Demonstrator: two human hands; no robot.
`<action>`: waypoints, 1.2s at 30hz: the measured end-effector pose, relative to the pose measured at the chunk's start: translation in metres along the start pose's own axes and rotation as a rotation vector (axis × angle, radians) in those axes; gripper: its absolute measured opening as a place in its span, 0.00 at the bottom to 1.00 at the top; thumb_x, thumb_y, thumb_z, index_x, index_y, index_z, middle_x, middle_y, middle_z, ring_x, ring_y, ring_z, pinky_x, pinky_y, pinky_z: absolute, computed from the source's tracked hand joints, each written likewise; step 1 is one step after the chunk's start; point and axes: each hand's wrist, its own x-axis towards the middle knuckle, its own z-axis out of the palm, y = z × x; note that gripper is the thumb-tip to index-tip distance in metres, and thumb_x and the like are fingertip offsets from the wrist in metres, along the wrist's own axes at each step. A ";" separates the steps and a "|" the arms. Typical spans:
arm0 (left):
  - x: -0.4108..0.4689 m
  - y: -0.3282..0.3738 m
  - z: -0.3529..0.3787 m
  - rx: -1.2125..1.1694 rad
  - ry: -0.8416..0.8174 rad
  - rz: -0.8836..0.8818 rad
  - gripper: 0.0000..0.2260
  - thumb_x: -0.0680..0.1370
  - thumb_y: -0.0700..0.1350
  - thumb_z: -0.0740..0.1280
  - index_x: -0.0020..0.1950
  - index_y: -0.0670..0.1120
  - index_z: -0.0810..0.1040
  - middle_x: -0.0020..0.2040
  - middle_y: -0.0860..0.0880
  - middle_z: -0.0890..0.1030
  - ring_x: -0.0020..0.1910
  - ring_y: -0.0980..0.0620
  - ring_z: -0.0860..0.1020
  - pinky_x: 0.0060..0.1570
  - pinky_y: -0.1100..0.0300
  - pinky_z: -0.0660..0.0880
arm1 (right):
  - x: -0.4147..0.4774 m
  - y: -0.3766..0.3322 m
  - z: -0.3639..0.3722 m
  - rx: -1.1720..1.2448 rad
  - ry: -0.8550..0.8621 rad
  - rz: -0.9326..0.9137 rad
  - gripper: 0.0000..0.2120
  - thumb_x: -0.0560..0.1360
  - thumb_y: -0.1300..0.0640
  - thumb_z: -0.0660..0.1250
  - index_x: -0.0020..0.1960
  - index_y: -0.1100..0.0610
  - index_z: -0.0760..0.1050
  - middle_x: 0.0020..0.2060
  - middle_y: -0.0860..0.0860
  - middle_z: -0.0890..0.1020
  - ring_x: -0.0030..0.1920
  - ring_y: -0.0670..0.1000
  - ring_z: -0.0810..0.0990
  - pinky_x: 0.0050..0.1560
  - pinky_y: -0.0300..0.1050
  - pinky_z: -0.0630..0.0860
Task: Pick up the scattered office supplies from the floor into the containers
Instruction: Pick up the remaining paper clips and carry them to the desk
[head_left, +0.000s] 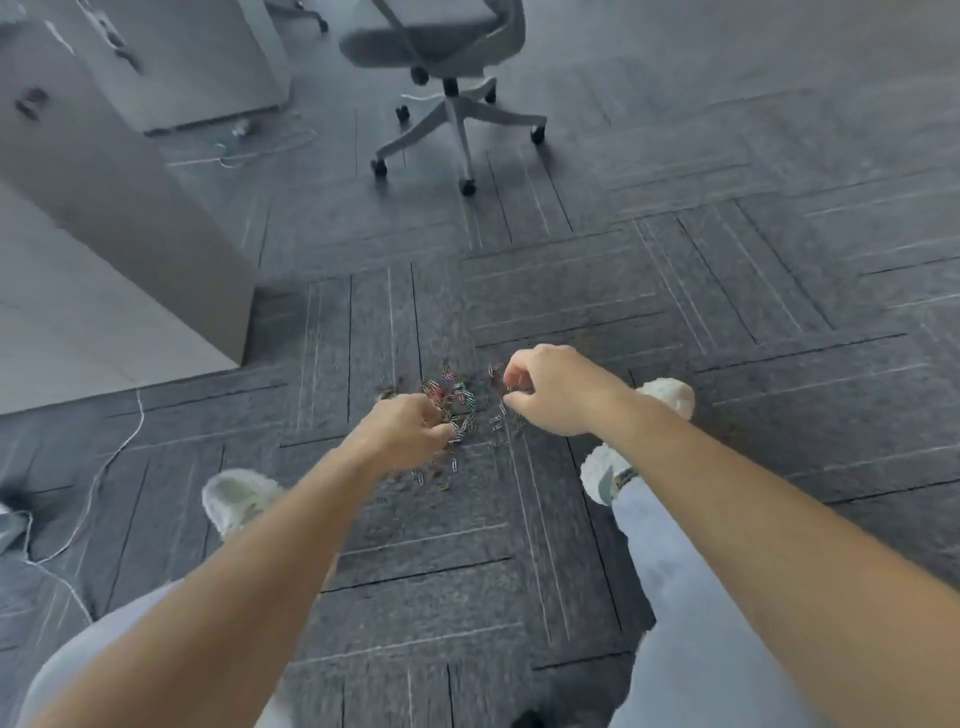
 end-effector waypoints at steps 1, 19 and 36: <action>0.014 -0.012 0.012 -0.037 -0.034 -0.025 0.20 0.77 0.61 0.64 0.59 0.47 0.77 0.50 0.49 0.82 0.50 0.49 0.79 0.51 0.54 0.78 | 0.014 0.009 0.010 -0.031 -0.032 0.017 0.14 0.79 0.50 0.64 0.62 0.52 0.75 0.58 0.51 0.77 0.56 0.53 0.76 0.57 0.51 0.75; 0.302 -0.216 0.237 -0.369 0.170 -0.599 0.37 0.79 0.69 0.43 0.81 0.51 0.40 0.80 0.47 0.33 0.78 0.44 0.35 0.75 0.42 0.38 | 0.311 0.198 0.270 -0.246 -0.204 0.440 0.44 0.75 0.27 0.53 0.81 0.49 0.41 0.80 0.56 0.39 0.78 0.60 0.34 0.77 0.62 0.43; 0.420 -0.201 0.237 -0.086 0.402 -0.230 0.35 0.80 0.66 0.47 0.81 0.51 0.41 0.80 0.44 0.37 0.78 0.43 0.35 0.74 0.46 0.32 | 0.409 0.200 0.312 -0.286 0.006 -0.182 0.37 0.79 0.38 0.43 0.81 0.58 0.44 0.80 0.55 0.43 0.80 0.55 0.39 0.78 0.57 0.41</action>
